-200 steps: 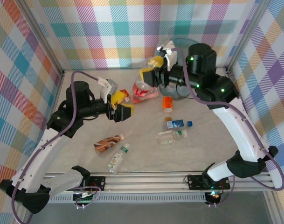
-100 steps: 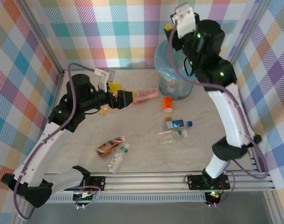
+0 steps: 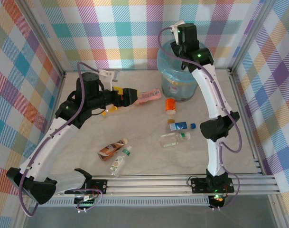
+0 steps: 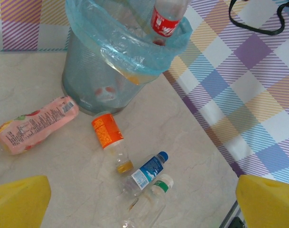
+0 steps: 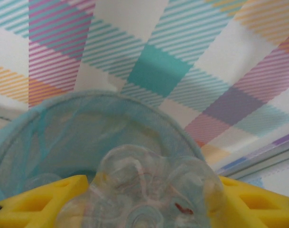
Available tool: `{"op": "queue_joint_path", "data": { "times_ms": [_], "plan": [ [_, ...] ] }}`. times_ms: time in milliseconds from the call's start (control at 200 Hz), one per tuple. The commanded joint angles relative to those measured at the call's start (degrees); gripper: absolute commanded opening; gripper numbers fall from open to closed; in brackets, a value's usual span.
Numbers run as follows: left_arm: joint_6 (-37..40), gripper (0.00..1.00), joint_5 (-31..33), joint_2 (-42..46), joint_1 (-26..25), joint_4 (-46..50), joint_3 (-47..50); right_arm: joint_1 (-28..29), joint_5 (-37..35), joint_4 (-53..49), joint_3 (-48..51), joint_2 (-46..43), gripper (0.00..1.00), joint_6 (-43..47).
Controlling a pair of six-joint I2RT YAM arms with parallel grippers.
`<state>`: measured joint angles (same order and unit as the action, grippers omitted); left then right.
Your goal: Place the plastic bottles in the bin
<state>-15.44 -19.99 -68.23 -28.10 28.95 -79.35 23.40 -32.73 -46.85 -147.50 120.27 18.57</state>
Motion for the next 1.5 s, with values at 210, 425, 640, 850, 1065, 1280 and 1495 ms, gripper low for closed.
{"op": "queue_joint_path", "data": {
  "times_ms": [210, 425, 640, 850, 1065, 1280, 1495],
  "plan": [
    [-0.2, 1.0, 2.0, 1.9, -0.6, 1.9, 1.0, -0.1, -0.4, 0.2, -0.5, 0.6, 0.51, -5.6],
    [-0.6, 1.0, 2.5, 1.9, -0.6, 2.2, 1.6, 0.0, -0.7, -3.1, 2.5, 0.4, 0.54, -12.5],
    [0.2, 1.0, 3.7, 2.5, -0.6, 3.7, 2.2, -0.4, -2.6, -4.1, 7.1, 1.8, 0.57, -17.4],
    [0.1, 1.0, 4.7, 3.2, -0.6, 4.1, 3.4, -2.0, 0.2, -5.2, 7.8, 4.2, 0.61, -21.4],
    [0.7, 1.0, 5.6, 2.9, -0.6, 4.8, 3.1, -5.8, 8.0, -4.1, 10.0, 4.6, 0.64, -27.3],
    [0.3, 1.0, 5.4, 1.7, -0.6, 4.6, 3.0, -7.9, 14.8, -1.0, 14.8, 4.7, 0.67, -29.2],
    [0.2, 1.0, 5.4, 0.9, -0.6, 5.3, 2.2, -8.4, 18.6, -0.5, 14.3, 5.6, 0.73, -29.2]
  ]
}}
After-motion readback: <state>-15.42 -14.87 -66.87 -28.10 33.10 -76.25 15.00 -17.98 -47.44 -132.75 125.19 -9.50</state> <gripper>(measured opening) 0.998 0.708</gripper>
